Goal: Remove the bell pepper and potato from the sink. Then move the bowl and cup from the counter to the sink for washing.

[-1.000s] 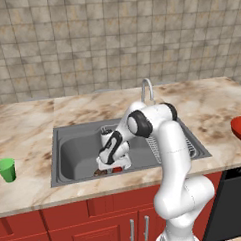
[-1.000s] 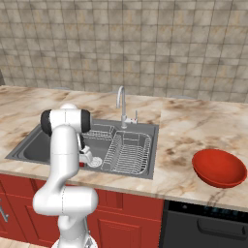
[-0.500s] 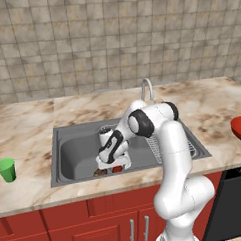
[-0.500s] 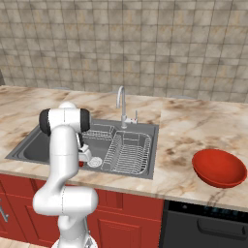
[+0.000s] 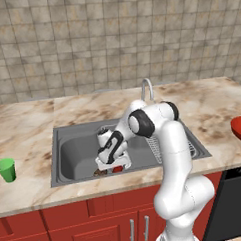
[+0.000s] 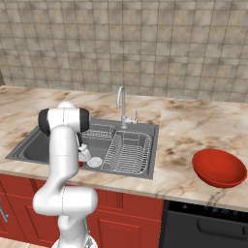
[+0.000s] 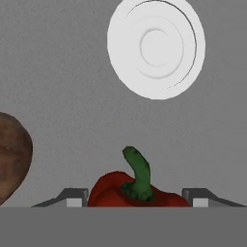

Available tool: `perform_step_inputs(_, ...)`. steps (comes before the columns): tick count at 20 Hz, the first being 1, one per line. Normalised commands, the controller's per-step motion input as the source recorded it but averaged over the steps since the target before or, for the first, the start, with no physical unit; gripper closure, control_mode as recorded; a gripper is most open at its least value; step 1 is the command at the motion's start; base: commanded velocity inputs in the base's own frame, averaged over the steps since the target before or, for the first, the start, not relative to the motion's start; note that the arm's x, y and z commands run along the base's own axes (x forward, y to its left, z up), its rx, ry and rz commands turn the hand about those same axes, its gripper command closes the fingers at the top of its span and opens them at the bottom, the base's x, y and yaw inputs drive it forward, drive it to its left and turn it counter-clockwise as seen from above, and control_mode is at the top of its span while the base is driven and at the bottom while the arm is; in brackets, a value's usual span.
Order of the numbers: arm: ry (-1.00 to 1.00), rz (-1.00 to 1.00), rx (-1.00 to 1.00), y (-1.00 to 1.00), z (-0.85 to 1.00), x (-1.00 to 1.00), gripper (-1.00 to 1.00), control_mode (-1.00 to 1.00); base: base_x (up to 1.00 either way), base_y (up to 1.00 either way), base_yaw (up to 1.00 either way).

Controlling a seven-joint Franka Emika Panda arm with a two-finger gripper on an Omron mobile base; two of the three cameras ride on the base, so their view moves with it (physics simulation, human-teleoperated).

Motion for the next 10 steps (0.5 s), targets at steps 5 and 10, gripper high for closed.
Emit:
perform_step_inputs(5,0.00,0.00,-0.22,0.23,0.06,-0.08,1.00,-1.00,0.00,0.00,0.00)
perform_step_inputs(10,0.00,0.00,-0.10,0.02,0.08,-0.08,1.00,-1.00,0.00,0.00,0.00)
